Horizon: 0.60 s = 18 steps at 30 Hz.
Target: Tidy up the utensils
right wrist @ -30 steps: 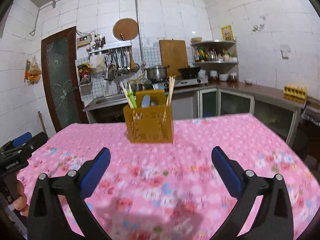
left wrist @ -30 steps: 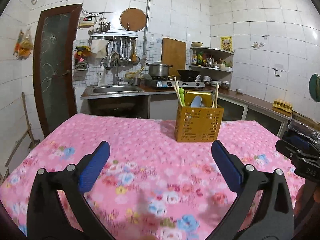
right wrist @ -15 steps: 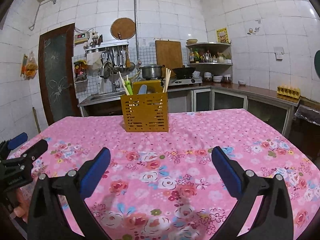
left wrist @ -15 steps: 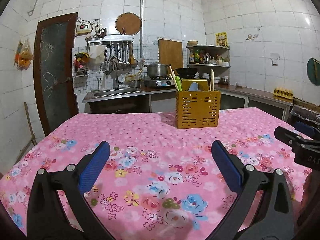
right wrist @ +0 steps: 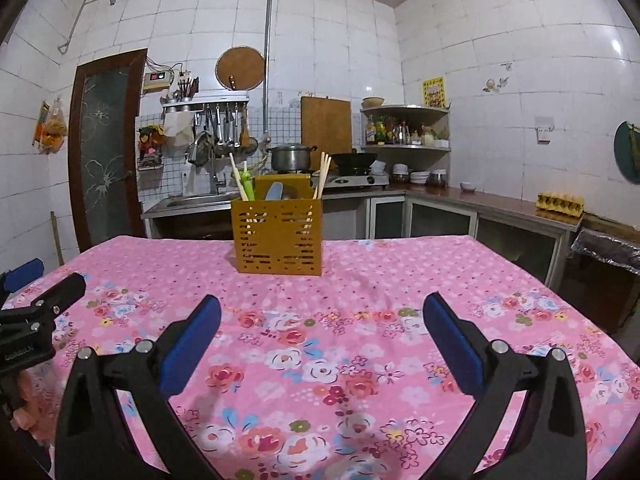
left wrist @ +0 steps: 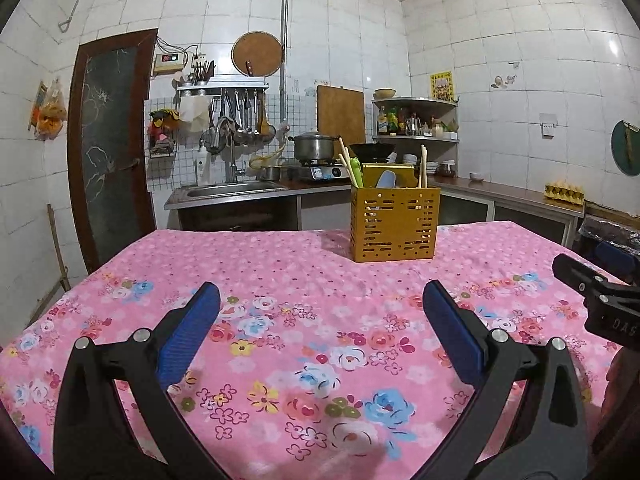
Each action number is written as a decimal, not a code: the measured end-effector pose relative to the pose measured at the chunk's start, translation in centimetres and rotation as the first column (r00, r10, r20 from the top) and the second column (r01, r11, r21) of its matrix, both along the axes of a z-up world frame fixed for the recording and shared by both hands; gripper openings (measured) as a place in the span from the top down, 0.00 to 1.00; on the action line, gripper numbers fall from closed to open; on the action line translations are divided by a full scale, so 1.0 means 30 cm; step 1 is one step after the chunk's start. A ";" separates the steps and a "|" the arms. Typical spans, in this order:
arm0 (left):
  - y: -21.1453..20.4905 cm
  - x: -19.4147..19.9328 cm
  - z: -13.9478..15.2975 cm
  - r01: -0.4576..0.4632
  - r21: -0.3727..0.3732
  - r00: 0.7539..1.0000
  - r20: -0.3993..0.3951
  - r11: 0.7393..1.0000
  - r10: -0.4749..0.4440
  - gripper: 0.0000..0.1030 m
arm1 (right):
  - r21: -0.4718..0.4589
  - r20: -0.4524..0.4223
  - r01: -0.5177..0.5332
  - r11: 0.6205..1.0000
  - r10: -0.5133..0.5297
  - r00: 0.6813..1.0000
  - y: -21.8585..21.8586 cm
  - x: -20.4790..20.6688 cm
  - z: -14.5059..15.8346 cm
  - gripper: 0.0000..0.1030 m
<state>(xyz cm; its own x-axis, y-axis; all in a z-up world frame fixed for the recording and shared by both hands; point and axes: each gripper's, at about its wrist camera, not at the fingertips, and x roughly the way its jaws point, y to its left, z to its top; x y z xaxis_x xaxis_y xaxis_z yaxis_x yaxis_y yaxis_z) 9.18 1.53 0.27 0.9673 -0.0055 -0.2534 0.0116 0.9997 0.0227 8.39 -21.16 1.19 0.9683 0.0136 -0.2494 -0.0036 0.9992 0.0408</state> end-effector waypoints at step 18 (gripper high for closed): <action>-0.007 -0.015 0.004 0.007 0.012 1.000 0.022 1.000 -0.007 0.05 | -0.011 0.008 0.022 1.000 -0.022 1.000 -0.006 -0.003 0.003 0.04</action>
<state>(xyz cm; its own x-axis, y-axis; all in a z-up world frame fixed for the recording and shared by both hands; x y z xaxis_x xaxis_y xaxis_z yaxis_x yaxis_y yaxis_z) 8.74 1.31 0.38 0.9726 -0.0092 -0.2321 0.0178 0.9992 0.0350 8.29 -21.33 1.29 0.9702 -0.0106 -0.2419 0.0184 0.9994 0.0298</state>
